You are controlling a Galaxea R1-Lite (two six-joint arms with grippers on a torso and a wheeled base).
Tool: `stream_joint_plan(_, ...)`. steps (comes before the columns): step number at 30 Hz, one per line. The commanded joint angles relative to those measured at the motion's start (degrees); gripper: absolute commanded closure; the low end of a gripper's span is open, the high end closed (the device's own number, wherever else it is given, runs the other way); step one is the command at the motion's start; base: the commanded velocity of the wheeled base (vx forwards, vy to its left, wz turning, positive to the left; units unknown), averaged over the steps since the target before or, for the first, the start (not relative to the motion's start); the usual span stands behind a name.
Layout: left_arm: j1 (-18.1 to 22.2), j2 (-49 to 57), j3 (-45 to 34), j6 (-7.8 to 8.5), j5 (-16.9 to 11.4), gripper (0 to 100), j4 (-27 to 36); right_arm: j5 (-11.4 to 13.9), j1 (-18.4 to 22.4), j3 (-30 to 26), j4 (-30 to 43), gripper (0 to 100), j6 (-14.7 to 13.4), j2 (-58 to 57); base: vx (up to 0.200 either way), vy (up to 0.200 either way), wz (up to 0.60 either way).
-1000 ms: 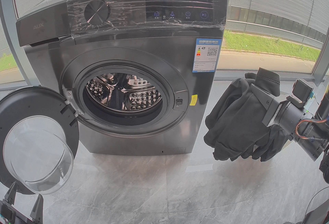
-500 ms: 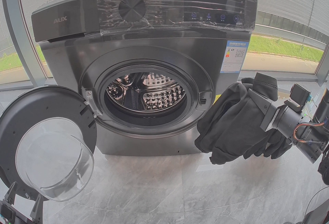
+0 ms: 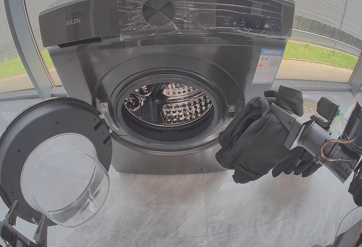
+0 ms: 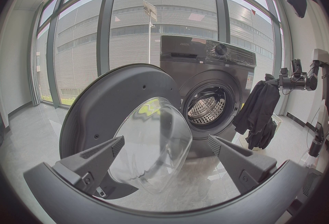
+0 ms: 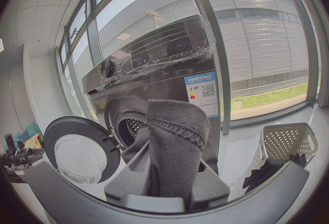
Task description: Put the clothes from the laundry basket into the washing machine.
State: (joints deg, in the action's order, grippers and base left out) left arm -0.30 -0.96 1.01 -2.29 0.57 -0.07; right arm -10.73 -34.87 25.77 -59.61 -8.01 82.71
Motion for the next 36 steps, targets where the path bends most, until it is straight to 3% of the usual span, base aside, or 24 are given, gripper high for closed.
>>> stream_joint_plan(1, -0.05, 0.96, -1.01, 0.01, 0.04, 0, -0.01, 0.01, -0.12, -0.11, 0.02, 100, 0.01, 0.08, 0.000, 0.000, 0.00)
stream_joint_plan(6, 0.04, 0.96, -1.01, 0.09, 0.04, 0, -0.01, 0.01, -1.52, -0.63, 0.02, 100, 0.01, 0.17, 0.000, 0.000, 0.00)
stream_joint_plan(12, 0.13, 0.96, -1.01, 2.20, -0.40, 0, -0.01, 0.53, -4.77, -1.78, 0.02, 100, 0.01, 1.31, 0.000, 0.000, 0.00)
stream_joint_plan(22, 0.04, 0.96, -1.01, 2.12, -0.31, 0, -0.01, 1.76, -10.75, -0.81, -0.59, 100, -0.60, 5.35, 0.000, 0.000, 0.00)
stream_joint_plan(28, 0.04, 0.96, -1.01, 2.73, -0.57, 0, -0.10, 4.66, -12.86, -0.46, -6.92, 100, -0.08, 8.17, 0.000, 0.000, 0.00)
stream_joint_plan(29, 0.04, 0.96, -1.01, 3.43, -0.66, 0, -0.10, 5.01, -12.95, -0.02, -8.24, 100, 0.01, 9.84, 0.000, 0.000, 0.00)
stream_joint_plan(32, 0.13, 0.96, -1.01, 5.10, -2.68, 0, -0.19, 5.01, -13.12, 0.51, -10.35, 100, 0.27, 13.53, 0.000, 0.000, 0.00)
stream_joint_plan(36, 0.04, 0.96, -1.01, 5.19, -3.47, 0, -0.19, 4.14, -13.04, 3.50, -13.07, 100, 0.19, 17.39, 0.000, 0.000, 0.00)
